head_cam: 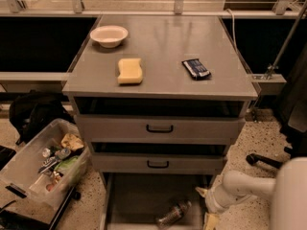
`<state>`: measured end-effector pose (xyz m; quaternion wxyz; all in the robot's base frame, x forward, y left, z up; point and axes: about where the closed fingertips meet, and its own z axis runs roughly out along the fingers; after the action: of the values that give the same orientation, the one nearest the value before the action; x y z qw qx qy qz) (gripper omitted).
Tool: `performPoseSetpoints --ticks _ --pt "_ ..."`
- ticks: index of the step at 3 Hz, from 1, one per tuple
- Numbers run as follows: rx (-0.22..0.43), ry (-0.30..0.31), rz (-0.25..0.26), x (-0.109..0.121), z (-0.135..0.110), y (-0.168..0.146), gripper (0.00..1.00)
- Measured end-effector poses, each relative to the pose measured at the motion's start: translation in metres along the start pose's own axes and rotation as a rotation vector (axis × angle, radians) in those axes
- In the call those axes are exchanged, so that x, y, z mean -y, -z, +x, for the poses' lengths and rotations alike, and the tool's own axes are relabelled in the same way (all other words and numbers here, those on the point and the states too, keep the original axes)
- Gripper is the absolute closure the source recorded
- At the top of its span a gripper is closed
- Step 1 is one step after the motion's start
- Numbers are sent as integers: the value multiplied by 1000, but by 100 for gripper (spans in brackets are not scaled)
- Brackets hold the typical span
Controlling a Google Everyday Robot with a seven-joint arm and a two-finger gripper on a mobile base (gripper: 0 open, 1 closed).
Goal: Pick water bottle from bottom drawer and place on counter
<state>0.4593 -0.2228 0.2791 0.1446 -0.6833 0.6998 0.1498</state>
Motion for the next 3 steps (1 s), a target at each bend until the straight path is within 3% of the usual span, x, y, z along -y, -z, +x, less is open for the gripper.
performPoseSetpoints --ticks 1,2,3 --pt "240 21 43 1 -16 -16 0" --pt "460 89 101 5 -27 -22 0" --pt "486 177 122 17 -21 -11 0"
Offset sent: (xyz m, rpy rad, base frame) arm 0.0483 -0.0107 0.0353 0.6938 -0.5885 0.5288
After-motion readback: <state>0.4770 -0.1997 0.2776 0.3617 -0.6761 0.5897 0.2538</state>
